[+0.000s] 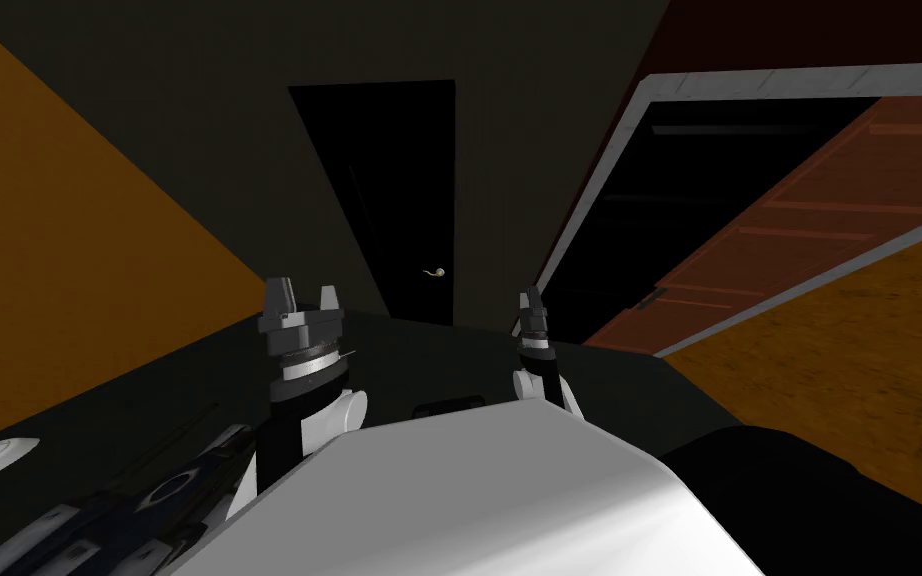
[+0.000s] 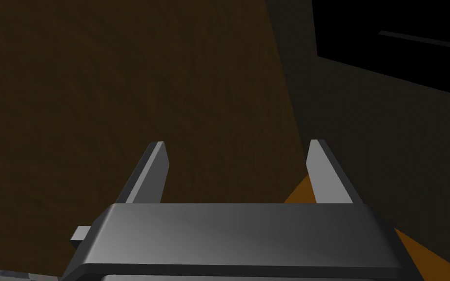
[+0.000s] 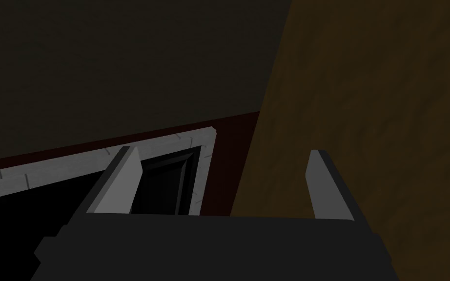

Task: Push the door open

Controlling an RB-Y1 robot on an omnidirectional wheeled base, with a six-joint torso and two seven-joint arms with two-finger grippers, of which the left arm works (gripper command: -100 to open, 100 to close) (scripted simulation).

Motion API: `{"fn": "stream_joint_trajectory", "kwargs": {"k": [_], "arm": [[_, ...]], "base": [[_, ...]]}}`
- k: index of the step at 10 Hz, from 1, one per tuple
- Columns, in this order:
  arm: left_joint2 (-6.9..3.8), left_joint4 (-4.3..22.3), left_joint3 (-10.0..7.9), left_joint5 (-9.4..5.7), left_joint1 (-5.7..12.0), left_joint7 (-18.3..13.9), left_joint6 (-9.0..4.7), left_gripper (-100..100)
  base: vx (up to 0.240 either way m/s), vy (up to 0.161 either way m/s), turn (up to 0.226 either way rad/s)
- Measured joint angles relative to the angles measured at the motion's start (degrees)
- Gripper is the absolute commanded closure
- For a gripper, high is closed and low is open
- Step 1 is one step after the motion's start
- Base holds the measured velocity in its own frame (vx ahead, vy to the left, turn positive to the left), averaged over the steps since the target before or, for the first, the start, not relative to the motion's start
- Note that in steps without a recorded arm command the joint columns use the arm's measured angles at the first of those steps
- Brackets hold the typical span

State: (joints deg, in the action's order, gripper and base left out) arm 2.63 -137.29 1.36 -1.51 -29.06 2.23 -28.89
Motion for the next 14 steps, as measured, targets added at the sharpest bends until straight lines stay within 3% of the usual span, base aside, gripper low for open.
{"fn": "stream_joint_trajectory", "kwargs": {"k": [7, 10, 12, 14], "arm": [[-2.06, 9.02, 0.48, 0.5, 4.67, -0.09, -0.15, -100], [-2.97, 14.39, 0.78, 0.68, 6.41, -0.33, -1.53, -100], [-3.63, 16.79, 0.85, 0.77, 7.98, -0.49, -1.04, -100], [-3.77, 19.12, 1.24, 1.0, 8.66, -0.44, -1.45, -100]], "base": [[0.093, 0.007, -0.005], [0.083, 0.004, -0.005], [0.082, 0.008, -0.003], [0.046, 0.005, -0.003]]}}
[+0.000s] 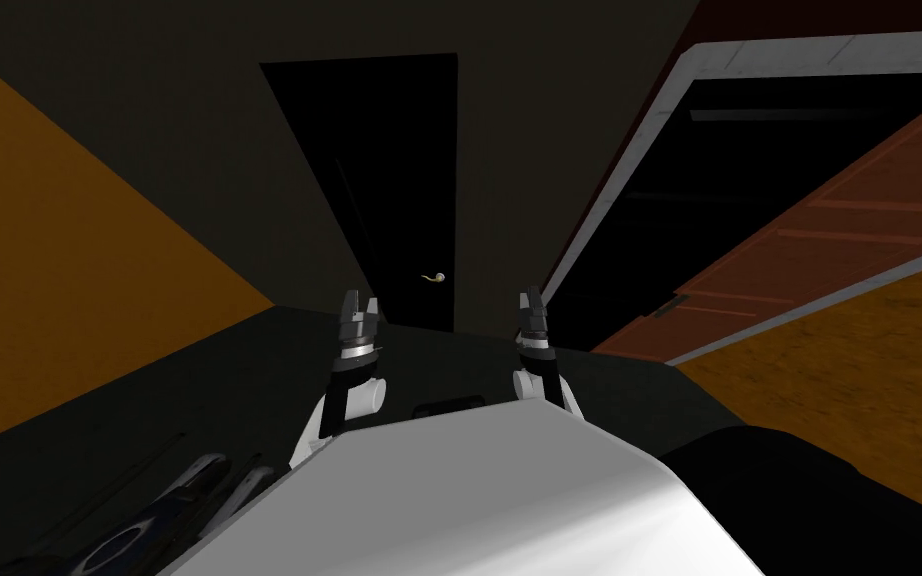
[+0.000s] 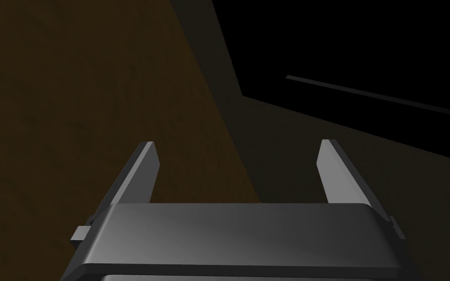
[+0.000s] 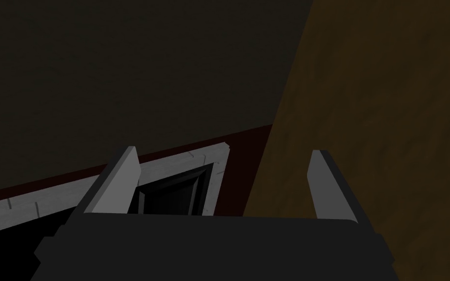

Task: Push the door open

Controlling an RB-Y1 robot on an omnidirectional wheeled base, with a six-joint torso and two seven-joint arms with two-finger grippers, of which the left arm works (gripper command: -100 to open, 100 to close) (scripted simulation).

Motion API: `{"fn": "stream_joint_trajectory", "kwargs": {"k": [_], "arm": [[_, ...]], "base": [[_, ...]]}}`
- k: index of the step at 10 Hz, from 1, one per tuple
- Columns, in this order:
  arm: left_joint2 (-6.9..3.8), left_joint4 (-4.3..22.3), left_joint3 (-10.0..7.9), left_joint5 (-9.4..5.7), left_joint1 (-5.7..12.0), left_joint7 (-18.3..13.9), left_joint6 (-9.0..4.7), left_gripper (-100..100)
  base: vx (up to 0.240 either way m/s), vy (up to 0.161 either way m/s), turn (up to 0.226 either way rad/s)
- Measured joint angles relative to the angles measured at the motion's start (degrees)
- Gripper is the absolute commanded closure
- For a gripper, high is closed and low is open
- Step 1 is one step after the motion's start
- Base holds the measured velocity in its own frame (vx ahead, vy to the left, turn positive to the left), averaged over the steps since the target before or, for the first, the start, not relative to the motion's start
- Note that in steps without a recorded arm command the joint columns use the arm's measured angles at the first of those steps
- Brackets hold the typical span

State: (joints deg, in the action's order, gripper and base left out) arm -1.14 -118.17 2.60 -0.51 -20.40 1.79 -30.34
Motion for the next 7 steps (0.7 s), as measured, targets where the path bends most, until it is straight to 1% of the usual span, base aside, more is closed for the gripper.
{"fn": "stream_joint_trajectory", "kwargs": {"k": [2, 4, 6, 7], "arm": [[-0.35, 2.56, -0.04, 0.03, 1.1, -0.12, -0.53, -100], [-0.95, 6.01, -0.01, 0.11, 2.92, -0.31, -0.81, -100], [-0.94, 8.88, 0.24, 0.35, 4.27, -0.2, -0.97, -100], [-1.11, 10.69, 0.32, 0.44, 5.27, -0.21, -1.02, -100]], "base": [[0.066, 0.003, -0.004], [0.077, 0.005, -0.005], [0.074, 0.005, -0.005], [0.095, 0.024, -0.005]]}}
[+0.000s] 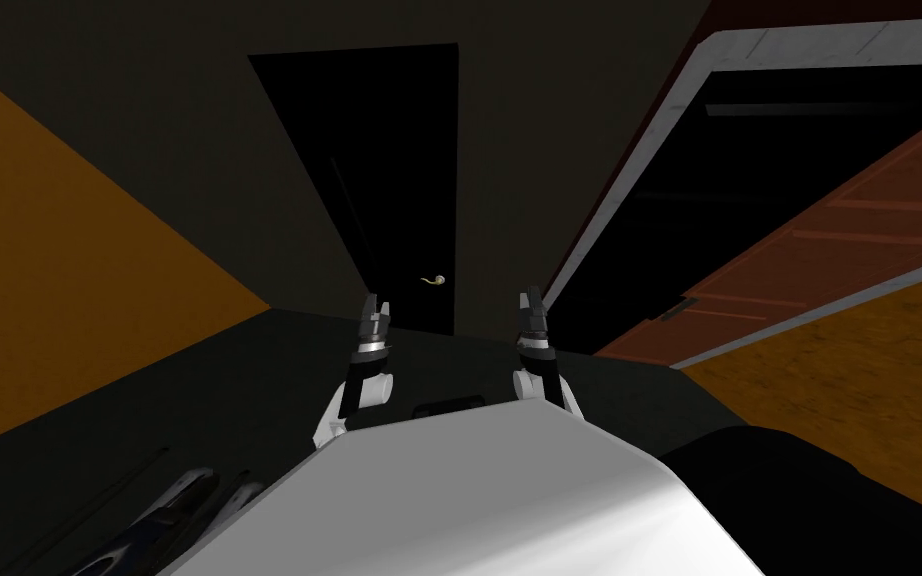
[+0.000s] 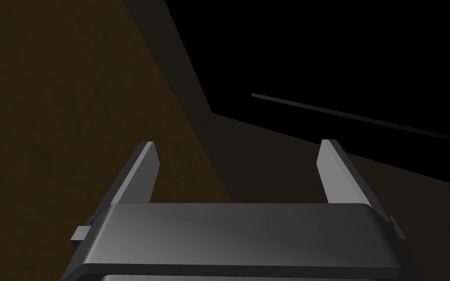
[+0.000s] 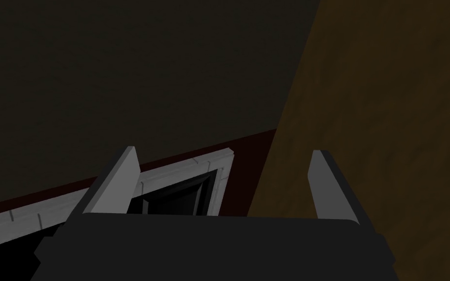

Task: Push the door open

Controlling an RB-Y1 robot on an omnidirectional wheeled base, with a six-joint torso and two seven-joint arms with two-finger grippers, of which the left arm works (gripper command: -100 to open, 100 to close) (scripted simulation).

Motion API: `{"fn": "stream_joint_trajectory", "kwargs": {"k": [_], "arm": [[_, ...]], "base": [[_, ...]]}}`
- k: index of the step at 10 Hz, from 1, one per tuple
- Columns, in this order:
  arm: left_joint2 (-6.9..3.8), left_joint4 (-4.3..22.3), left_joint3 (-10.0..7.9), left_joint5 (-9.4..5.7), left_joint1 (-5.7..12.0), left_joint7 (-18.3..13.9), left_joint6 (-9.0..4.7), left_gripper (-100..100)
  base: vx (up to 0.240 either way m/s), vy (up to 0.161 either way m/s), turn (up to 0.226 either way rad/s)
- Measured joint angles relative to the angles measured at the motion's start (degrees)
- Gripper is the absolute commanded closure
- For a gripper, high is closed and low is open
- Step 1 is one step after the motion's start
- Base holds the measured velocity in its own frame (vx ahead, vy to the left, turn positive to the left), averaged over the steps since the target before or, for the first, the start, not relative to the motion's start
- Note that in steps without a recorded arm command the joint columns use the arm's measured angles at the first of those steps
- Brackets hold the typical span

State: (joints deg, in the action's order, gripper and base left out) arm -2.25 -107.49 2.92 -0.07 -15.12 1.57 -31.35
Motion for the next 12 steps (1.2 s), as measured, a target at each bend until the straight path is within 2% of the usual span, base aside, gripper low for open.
{"fn": "stream_joint_trajectory", "kwargs": {"k": [1, 4, 7, 8, 12], "arm": [[-0.23, 1.8, 0.11, 0.09, 0.96, -0.07, -0.18, -100], [-0.63, 5.11, 0.25, 0.19, 2.23, -0.31, -0.28, -100], [-0.94, 11.08, 0.49, 0.48, 5.27, -0.37, -1.24, -100], [-1.18, 12.36, 0.51, 0.47, 5.55, -0.5, -1.38, -100], [-1.3, 18.8, 0.87, 0.82, 8.66, -0.55, -1.51, -100]], "base": [[0.062, 0.011, -0.005], [0.051, 0.002, -0.002], [0.081, 0.006, -0.006], [0.063, 0.008, 0.0], [0.067, 0.012, -0.006]]}}
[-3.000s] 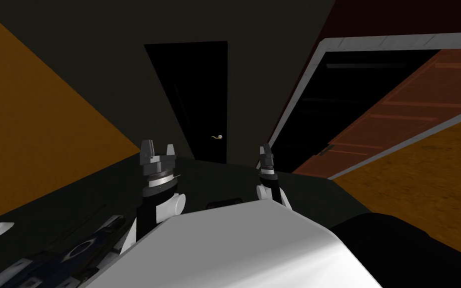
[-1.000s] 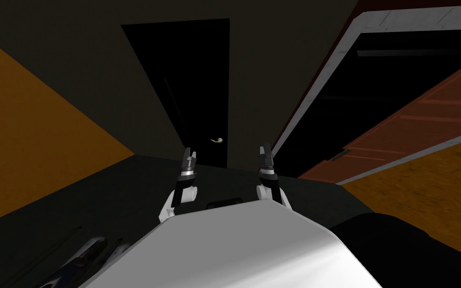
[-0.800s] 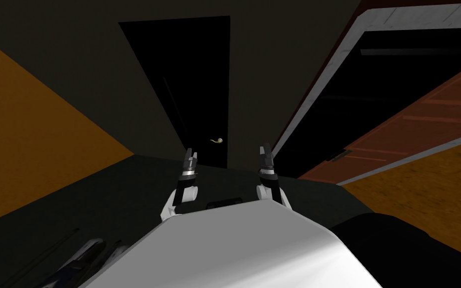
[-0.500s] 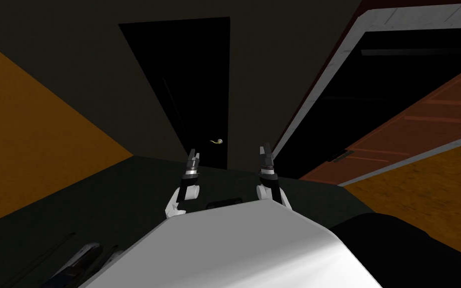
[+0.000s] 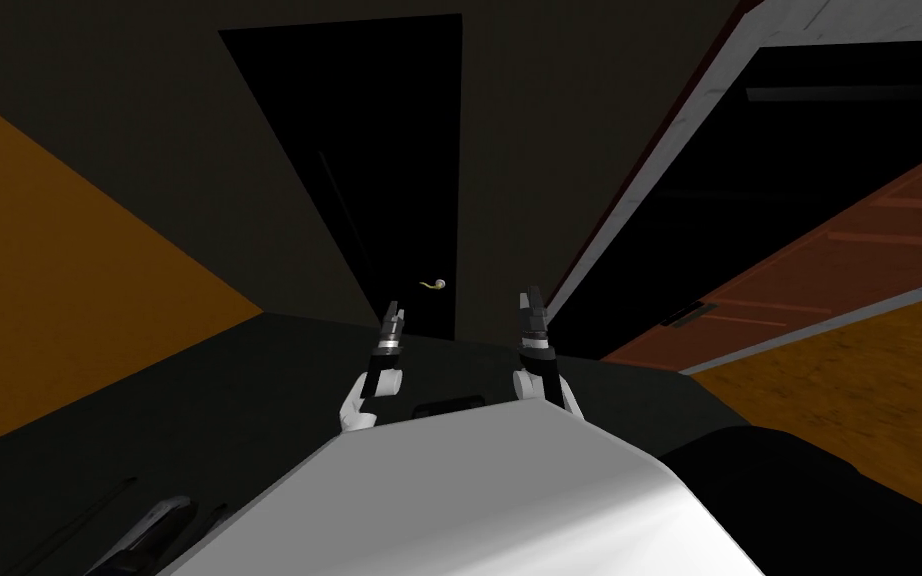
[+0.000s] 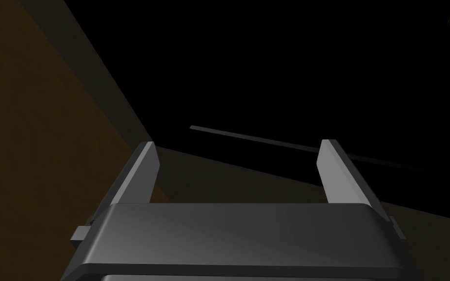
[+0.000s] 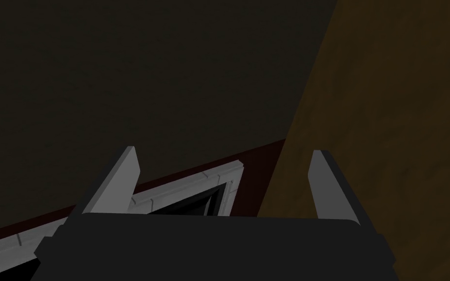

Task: Push the door open

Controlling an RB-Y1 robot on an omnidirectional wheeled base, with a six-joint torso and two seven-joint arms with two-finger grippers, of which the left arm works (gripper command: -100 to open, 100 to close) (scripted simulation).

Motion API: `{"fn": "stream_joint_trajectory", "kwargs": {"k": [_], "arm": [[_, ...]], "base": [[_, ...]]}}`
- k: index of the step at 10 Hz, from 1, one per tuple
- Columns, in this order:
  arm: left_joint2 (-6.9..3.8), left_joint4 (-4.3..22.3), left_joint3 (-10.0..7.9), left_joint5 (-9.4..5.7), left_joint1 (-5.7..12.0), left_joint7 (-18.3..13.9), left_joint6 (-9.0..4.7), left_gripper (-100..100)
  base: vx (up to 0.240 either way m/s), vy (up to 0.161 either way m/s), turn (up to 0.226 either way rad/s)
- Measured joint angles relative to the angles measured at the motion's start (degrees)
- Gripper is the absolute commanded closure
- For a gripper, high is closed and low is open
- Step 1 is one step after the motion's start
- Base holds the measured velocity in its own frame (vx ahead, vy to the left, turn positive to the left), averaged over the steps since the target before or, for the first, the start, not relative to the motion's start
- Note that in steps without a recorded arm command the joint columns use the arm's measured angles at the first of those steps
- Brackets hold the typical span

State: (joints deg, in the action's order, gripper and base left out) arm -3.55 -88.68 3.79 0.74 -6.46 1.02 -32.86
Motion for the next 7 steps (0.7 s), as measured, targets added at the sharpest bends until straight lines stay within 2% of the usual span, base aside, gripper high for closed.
{"fn": "stream_joint_trajectory", "kwargs": {"k": [7], "arm": [[-0.1, 11.77, 0.61, 0.57, 5.36, -0.2, -1.23, -100]], "base": [[0.071, 0.004, -0.005]]}}
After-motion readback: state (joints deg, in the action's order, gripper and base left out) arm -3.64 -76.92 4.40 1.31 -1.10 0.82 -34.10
